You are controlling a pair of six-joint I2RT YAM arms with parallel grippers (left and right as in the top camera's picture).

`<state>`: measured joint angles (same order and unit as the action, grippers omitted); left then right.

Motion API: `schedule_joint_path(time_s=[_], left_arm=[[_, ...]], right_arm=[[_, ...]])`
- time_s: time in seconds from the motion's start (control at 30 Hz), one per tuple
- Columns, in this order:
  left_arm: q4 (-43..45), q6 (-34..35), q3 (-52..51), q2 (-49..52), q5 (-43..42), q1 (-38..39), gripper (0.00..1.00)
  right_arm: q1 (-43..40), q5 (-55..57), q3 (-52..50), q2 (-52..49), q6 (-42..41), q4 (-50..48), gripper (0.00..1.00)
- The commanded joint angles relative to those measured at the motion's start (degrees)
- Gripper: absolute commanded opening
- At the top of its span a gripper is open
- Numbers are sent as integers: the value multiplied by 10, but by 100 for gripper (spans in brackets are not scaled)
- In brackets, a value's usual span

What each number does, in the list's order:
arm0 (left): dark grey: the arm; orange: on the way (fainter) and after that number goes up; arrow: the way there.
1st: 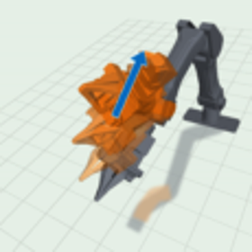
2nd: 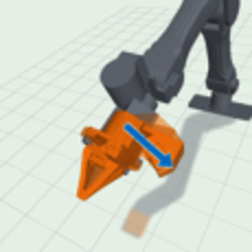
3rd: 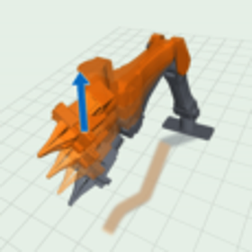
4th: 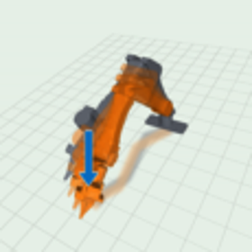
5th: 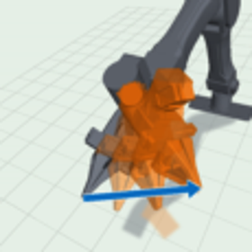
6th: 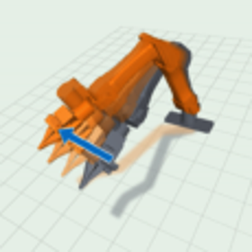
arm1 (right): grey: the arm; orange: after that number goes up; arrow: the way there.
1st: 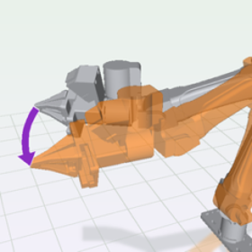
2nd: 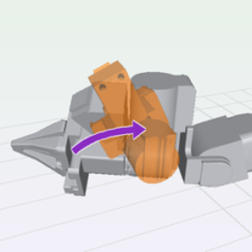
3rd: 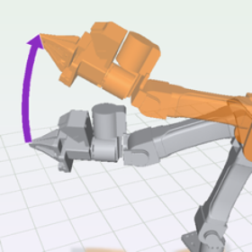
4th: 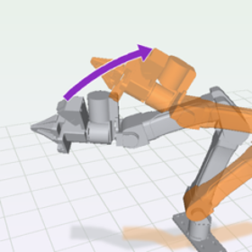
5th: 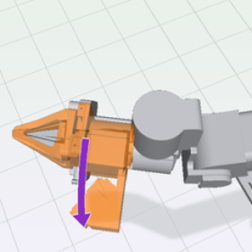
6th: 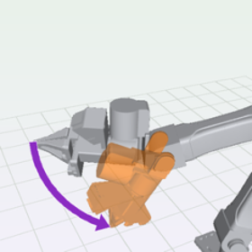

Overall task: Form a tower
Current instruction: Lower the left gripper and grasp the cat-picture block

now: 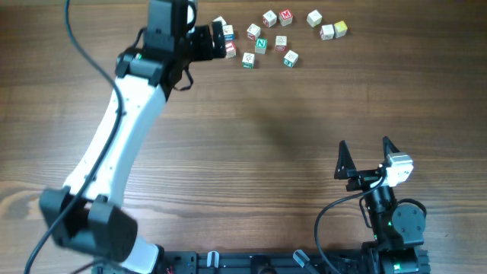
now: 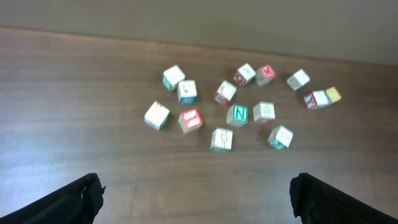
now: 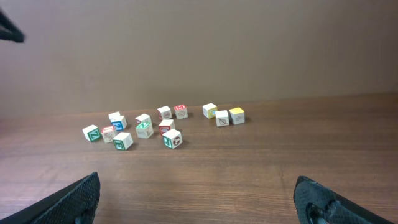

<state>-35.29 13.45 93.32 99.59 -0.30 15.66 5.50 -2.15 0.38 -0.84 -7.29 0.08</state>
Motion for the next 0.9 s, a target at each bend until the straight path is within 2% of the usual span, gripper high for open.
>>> schedule_joint_path(time_s=[0.0,0.1,0.23,0.43,0.53,0.87], left_arm=[[-25,2,85,101,-16,2,100],[-27,3,134,163,-12,-3,100],[-6,3,138,208,-8,-29,100],[64,0,138,264,-28,-63,100],[112,-43,138,299,-47,-66,100],[226,-45,138,405,-24,-65,99]], right_arm=[[3,-8,-1,-1,2,-2,100],[3,-8,-1,-1,2,-2,100],[3,-8,-1,-1,2,-2,100],[3,-8,-1,-1,2,-2,100],[3,-8,-1,-1,2,-2,100],[3,-8,-1,-1,2,-2,100]])
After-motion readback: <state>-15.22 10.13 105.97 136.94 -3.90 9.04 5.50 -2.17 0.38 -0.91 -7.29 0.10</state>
